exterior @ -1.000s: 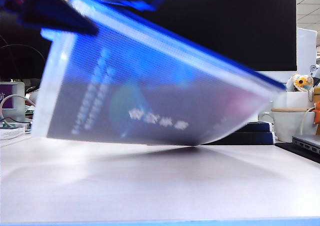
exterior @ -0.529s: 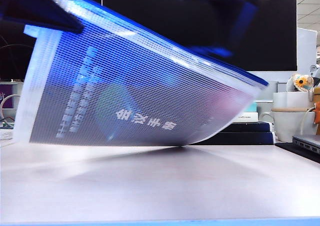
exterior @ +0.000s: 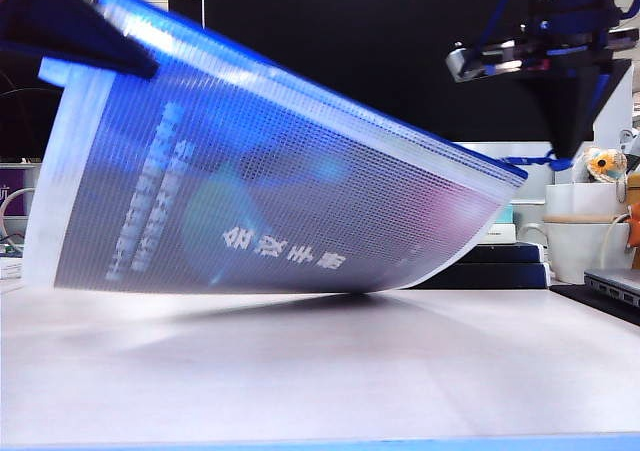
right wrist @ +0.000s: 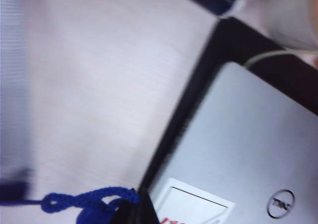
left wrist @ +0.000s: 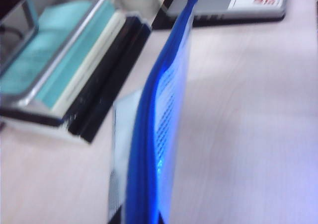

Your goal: Pick up the transparent plastic file bag with a blue zipper and close its zipper.

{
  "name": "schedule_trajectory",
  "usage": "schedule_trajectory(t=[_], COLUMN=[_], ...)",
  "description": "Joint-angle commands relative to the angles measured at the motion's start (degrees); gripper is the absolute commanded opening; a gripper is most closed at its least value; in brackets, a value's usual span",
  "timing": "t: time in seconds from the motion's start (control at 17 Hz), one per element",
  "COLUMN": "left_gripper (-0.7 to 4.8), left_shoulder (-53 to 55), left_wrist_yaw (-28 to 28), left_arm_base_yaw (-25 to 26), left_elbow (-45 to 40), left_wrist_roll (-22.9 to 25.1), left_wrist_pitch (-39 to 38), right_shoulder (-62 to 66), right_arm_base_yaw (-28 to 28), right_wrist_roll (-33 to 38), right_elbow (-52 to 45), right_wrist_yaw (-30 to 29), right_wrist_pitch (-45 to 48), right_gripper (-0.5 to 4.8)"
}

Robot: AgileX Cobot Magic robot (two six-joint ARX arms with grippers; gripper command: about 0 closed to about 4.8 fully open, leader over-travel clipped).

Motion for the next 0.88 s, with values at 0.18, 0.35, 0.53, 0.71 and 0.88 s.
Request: schedule_trajectory(t=[0.18, 0.35, 0.53, 0.71, 0.88], left_gripper=[-0.05, 4.79, 4.79, 4.79, 4.79], left_shoulder=[-0.31, -0.28, -0.28, -0.31, -0.31], left_wrist_yaw=[-0.77, -1.38, -0.42, 0.13, -1.14], left_arm_base_yaw=[0.04, 0.02, 0.02, 0.02, 0.02], left_elbow=[0.17, 0.15, 0.17, 0.17, 0.17], left_wrist_roll=[0.48, -1.42, -3.65, -6.45, -8.11], left_wrist_pitch=[-1.53, 0.28, 3.37, 3.32, 3.50], right_shoulder=[-0.35, -0.33, -0.33, -0.33, -0.31], right_arm_base_yaw=[-3.63, -3.63, -3.76, -3.76, -3.72], right_wrist_roll=[0.04, 1.46, 1.46, 1.81, 1.73], right_elbow=[0.15, 0.15, 0.15, 0.15, 0.15], right_wrist_yaw=[0.87, -10.38, -30.21, -29.83, -14.75], right_wrist_pitch=[0.11, 1.95, 4.00, 2.19, -4.94], right_gripper=[-0.06, 2.66, 2.84, 2.84, 2.83])
